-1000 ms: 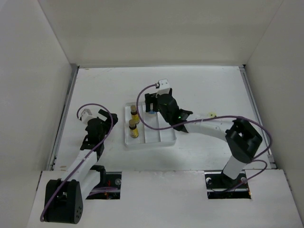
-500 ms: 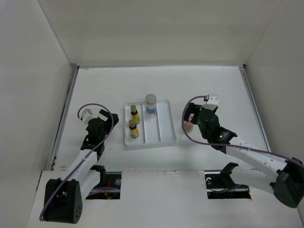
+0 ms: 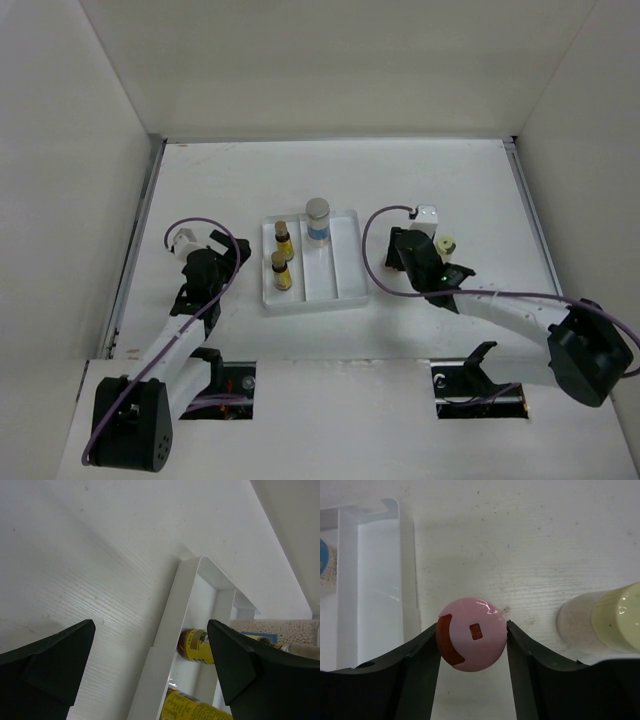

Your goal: Organize the condiment bottles

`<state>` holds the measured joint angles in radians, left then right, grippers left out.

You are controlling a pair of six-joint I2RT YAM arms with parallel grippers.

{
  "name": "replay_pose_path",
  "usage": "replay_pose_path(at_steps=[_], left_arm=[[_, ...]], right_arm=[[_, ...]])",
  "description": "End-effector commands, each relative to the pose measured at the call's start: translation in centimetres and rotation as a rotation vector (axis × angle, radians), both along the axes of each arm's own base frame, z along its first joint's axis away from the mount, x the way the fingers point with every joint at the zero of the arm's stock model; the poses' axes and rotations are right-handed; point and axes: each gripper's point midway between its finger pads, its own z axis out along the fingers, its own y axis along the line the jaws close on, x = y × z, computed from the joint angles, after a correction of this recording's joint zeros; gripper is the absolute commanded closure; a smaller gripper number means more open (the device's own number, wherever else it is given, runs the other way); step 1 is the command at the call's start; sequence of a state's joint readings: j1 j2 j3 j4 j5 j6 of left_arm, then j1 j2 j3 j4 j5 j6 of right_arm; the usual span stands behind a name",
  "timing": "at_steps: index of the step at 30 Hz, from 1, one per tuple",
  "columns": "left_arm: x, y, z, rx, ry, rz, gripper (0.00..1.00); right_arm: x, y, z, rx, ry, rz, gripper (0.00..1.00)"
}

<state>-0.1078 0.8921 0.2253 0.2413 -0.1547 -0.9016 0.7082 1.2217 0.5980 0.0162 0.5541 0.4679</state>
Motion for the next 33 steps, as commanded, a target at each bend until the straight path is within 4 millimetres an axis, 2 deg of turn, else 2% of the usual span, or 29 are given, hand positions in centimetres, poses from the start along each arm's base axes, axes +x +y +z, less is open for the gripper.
replay_pose_path(at_steps=[1,4,7,10,12,17,20,23,27,30,33], left_arm=[[0.5,0.1,1.4,-0.003,-0.056,0.012,0.0],[0.7,-0.1,1.2,0.0,-0.041,0.004,0.0],[0.8,-0.1,1.0,-0.003,-0.038,0.009,0.0],[1.1,-0.4,1.1,-0.003,-0.035,-0.002,0.0],[0.9,-0.4,1.0,0.002,-0.041,-0.001,0.0],[0.7,-0.2,1.0,0.003,-0.04,0.005,0.0],[0.5,0.1,0.6,0.003,-0.036,0.016,0.0],[0.6,0.0,0.6,0.005,-0.028,0.009,0.0],[0.6,0.1,0.6,0.003,-0.03,0.017,0.0],[0.7,0.0,0.8,0.008,-0.037,0.012,0.0],[0.6,0.1,0.8,0.001,-0.036,0.017,0.0]], right_arm=[[1.5,0.8,5.0,0.044,-0.145,-0.043,0.53],[0.3,2.7,8.8,0.074,-0.249,0.008,0.55],[-0.9,6.4,11.1,0.161,-0.301,0.108,0.57],[-2.2,11.5,11.5,0.244,-0.28,0.253,0.57],[-2.5,14.0,11.3,0.267,-0.264,0.311,0.57],[-3.1,18.1,10.7,0.264,-0.241,0.395,0.56],[-3.2,19.2,9.5,0.247,-0.214,0.416,0.56],[-3.2,19.6,7.3,0.214,-0.174,0.418,0.53],[-3.2,19.6,5.5,0.174,-0.134,0.417,0.36],[-3.2,19.6,5.6,0.161,-0.137,0.419,0.31],[-3.7,18.8,7.3,0.204,-0.163,0.415,0.2]])
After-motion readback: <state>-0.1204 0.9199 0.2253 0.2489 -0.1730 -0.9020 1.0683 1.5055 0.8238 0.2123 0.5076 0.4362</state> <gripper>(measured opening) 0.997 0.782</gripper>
